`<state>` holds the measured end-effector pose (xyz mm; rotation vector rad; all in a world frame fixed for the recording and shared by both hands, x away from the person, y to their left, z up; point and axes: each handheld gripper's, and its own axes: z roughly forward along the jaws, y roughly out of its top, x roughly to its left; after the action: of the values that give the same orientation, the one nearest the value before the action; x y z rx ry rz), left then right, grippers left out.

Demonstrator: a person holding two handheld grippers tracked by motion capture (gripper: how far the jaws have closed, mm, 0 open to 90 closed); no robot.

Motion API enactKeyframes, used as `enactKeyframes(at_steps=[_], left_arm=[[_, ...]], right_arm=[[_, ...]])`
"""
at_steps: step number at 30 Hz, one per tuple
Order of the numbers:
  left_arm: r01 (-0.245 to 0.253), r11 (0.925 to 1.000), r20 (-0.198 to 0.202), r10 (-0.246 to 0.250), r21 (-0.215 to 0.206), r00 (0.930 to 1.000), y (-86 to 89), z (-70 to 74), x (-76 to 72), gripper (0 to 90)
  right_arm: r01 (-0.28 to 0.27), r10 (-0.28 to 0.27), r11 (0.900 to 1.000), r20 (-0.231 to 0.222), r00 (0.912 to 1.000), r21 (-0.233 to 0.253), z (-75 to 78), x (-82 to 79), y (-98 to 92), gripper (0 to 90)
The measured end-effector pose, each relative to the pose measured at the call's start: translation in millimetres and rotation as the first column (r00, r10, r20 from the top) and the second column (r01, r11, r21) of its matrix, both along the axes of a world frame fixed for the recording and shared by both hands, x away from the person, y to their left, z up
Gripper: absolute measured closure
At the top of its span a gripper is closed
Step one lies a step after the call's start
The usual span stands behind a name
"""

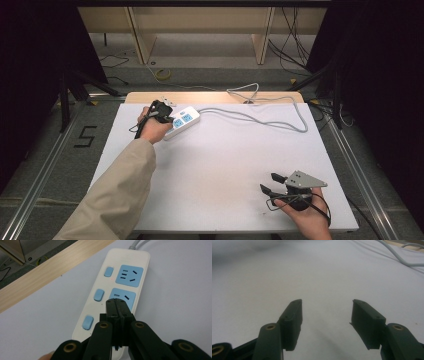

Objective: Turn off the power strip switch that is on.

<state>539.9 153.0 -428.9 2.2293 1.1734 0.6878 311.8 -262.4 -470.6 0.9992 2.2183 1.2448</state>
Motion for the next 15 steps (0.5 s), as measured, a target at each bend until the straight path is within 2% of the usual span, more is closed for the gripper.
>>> enactKeyframes(at_steps=[15], left_arm=[[0.004,0.9999,0.006,-0.004,-0.011,1.0,-5.1,-4.9,8.2,89.7]], right_arm=[[-0.001,0.001,1.0,0.0,1.0,-0.002,0.0,0.0,-0.1,43.1]])
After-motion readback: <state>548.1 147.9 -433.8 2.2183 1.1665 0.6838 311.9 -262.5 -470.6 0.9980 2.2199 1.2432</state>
